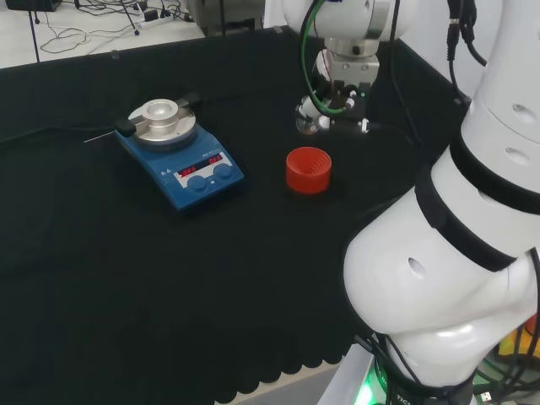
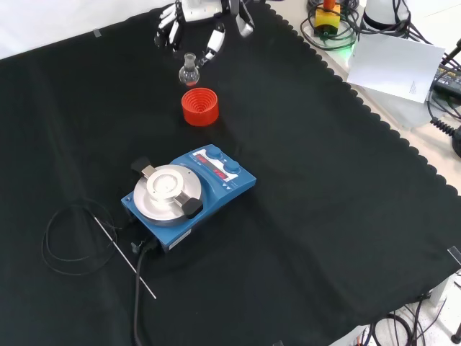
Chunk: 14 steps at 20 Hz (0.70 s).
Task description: Place the round-bottom flask on the heater.
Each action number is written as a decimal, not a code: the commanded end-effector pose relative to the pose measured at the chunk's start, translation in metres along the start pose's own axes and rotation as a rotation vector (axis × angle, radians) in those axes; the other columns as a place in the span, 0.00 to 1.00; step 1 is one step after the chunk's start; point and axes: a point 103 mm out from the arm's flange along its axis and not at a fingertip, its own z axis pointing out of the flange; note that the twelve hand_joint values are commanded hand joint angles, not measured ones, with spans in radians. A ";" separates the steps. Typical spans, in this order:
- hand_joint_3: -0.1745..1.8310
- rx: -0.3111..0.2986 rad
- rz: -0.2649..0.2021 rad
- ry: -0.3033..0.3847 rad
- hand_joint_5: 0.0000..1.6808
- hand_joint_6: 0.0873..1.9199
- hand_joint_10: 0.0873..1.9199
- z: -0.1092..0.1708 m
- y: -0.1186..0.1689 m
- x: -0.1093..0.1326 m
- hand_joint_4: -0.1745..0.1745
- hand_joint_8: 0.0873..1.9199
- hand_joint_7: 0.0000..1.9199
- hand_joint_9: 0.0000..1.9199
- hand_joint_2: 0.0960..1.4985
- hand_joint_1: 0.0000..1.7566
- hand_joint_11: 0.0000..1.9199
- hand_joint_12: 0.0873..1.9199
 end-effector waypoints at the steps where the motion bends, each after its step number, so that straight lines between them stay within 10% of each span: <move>1: 0.45 0.002 -0.029 -0.014 0.69 0.44 0.28 -0.025 0.002 0.024 0.69 0.33 0.21 0.34 0.41 0.64 0.20 0.68; 14: 0.46 0.043 -0.177 -0.025 0.69 0.44 0.28 -0.048 0.056 0.118 0.67 0.33 0.21 0.34 0.41 0.64 0.20 0.68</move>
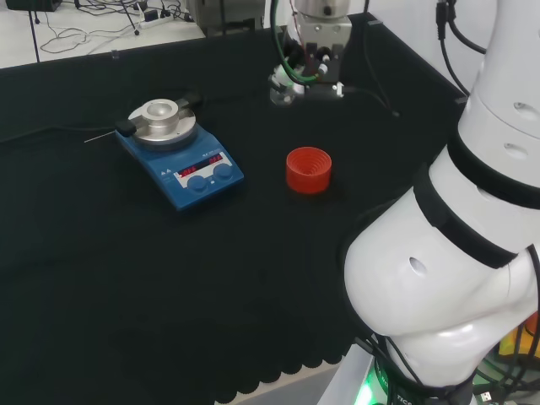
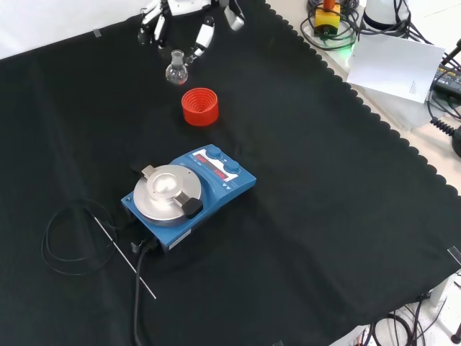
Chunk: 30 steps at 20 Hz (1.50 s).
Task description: Place the round-bottom flask on the heater.
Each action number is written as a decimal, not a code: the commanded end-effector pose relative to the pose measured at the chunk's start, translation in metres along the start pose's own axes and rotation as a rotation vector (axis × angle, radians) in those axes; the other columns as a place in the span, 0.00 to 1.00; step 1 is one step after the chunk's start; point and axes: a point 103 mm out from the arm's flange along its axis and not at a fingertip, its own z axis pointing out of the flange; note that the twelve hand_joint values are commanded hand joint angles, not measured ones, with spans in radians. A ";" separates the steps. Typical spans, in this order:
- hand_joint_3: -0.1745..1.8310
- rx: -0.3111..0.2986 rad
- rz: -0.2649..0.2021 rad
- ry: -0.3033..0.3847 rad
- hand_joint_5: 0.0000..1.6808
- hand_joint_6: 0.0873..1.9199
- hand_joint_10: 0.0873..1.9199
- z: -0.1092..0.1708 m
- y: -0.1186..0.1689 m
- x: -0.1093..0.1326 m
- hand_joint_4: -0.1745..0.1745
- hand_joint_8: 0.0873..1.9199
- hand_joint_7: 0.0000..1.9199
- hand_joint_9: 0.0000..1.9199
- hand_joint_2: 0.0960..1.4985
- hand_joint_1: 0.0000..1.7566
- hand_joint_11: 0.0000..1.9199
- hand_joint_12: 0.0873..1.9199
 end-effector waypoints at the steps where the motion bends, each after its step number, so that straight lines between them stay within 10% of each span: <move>1: 0.46 0.051 -0.115 -0.013 0.69 0.44 0.28 -0.005 0.035 0.069 0.67 0.33 0.21 0.34 0.40 0.64 0.20 0.68; 18: 0.46 0.104 -0.295 -0.051 0.70 0.44 0.28 0.012 0.088 0.188 0.65 0.33 0.21 0.34 0.40 0.64 0.20 0.68; 30: 0.46 0.149 -0.337 -0.066 0.70 0.44 0.28 0.031 0.094 0.216 0.64 0.33 0.20 0.34 0.40 0.64 0.20 0.68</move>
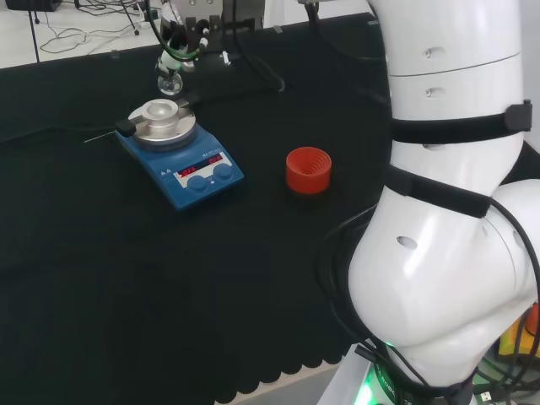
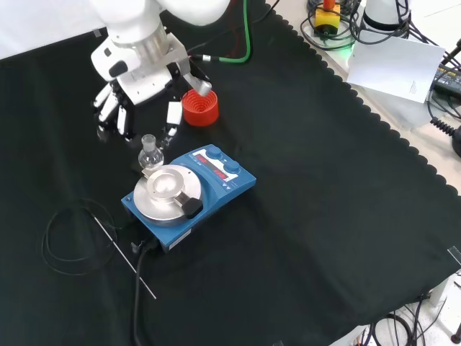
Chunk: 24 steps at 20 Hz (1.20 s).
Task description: Place the round-bottom flask on the heater.
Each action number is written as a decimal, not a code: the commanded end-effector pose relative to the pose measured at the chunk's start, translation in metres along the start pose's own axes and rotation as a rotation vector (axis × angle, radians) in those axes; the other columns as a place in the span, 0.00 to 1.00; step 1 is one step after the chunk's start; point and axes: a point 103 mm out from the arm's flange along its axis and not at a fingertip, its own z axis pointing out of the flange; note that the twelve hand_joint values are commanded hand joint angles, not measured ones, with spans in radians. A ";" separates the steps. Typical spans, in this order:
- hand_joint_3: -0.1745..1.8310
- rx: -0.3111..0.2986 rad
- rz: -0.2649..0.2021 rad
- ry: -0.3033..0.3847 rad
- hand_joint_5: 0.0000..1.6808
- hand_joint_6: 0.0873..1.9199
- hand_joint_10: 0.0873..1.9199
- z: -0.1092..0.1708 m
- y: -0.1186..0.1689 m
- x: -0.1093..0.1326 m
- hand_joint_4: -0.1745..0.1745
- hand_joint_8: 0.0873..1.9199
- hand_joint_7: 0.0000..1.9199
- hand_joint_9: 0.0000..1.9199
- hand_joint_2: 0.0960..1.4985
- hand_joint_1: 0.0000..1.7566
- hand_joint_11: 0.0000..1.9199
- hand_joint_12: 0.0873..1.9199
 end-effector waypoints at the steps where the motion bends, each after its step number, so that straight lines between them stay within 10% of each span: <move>1: 0.46 0.039 -0.025 -0.013 0.70 0.44 0.28 0.011 0.003 0.014 0.64 0.33 0.20 0.34 0.40 0.64 0.20 0.68; 24: 0.47 0.084 -0.047 -0.027 0.70 0.44 0.28 0.032 0.007 0.023 0.63 0.33 0.20 0.34 0.39 0.64 0.20 0.68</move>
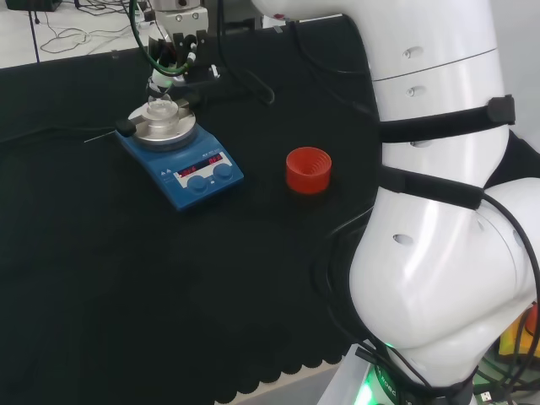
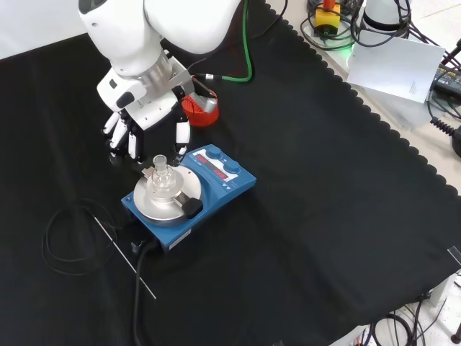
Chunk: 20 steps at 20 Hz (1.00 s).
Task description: Place the round-bottom flask on the heater.
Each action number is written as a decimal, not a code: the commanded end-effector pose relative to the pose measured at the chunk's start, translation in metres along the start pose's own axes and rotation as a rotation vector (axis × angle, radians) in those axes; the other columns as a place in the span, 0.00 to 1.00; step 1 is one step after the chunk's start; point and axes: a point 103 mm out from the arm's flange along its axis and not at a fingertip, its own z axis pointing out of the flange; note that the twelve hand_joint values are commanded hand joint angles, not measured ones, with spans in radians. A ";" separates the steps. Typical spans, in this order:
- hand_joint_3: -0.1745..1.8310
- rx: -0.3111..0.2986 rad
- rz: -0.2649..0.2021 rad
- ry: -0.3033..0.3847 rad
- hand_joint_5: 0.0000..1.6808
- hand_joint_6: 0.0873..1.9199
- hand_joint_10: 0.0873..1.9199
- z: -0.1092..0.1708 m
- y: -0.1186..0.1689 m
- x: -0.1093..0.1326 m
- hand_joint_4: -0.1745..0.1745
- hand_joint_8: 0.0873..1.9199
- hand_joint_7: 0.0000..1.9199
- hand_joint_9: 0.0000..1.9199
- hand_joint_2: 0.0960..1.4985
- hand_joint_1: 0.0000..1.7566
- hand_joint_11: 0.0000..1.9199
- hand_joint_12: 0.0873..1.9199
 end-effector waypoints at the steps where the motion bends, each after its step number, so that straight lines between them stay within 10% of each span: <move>1: 0.47 0.009 0.000 -0.002 0.70 0.44 0.28 0.003 0.001 0.002 0.63 0.33 0.20 0.34 0.39 0.64 0.20 0.68; 6: 0.35 0.055 0.003 0.003 0.66 0.44 0.30 0.007 0.002 0.000 0.81 0.34 0.17 0.31 0.49 0.62 0.18 0.69; 10: 0.42 0.060 0.011 -0.004 0.48 0.43 0.33 0.004 -0.001 -0.002 0.39 0.34 0.11 0.26 0.38 0.58 0.12 0.71; 20: 0.44 0.044 0.020 0.001 0.38 0.40 0.33 -0.005 -0.023 -0.005 0.37 0.33 0.08 0.22 0.34 0.57 0.09 0.71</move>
